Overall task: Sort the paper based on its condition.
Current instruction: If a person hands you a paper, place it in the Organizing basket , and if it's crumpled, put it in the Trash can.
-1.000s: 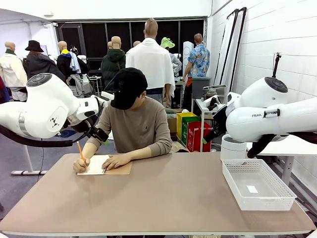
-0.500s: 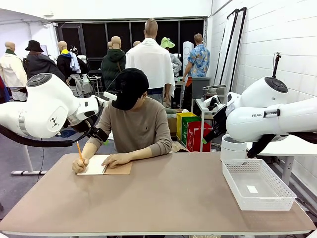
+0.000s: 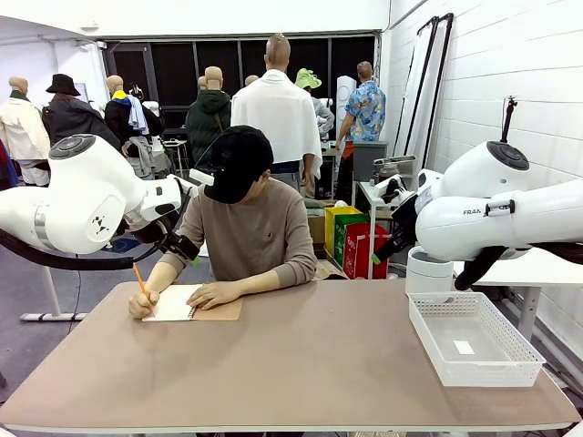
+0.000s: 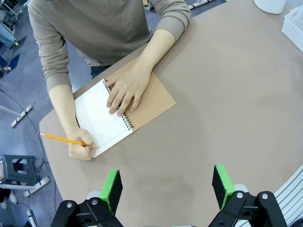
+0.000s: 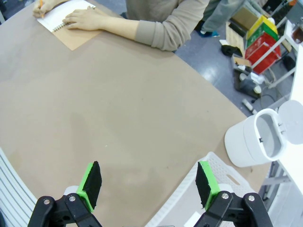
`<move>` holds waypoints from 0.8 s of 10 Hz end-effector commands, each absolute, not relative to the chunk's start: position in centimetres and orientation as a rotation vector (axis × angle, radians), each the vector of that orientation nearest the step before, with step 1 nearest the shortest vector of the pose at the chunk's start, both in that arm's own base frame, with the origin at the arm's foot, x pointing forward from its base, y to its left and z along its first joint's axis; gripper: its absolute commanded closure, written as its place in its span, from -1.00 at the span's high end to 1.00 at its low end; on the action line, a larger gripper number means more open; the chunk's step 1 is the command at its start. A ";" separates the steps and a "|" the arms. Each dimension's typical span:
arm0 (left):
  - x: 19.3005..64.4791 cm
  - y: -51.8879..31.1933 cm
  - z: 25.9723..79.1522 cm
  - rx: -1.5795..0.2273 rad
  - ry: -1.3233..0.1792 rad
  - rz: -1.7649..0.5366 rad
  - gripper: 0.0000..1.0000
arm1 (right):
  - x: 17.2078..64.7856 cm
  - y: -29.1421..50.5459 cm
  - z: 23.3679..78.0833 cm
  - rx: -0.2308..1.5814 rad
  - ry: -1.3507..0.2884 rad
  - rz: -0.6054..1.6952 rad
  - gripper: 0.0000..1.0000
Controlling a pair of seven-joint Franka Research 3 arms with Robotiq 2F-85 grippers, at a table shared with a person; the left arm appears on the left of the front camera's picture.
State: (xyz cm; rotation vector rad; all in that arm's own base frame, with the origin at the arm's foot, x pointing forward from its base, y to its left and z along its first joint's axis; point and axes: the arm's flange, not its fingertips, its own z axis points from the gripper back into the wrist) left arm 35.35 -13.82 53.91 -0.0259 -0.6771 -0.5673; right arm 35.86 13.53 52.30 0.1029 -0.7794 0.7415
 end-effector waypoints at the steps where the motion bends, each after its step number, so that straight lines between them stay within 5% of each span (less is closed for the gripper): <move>1: 35.4 -13.8 53.9 -0.026 -0.677 -0.568 1.00 | 35.9 13.5 52.3 0.103 -0.779 0.742 1.00; 8: 35.4 -13.8 53.9 -0.026 -0.677 -0.568 1.00 | 35.9 13.5 52.3 0.103 -0.779 0.742 1.00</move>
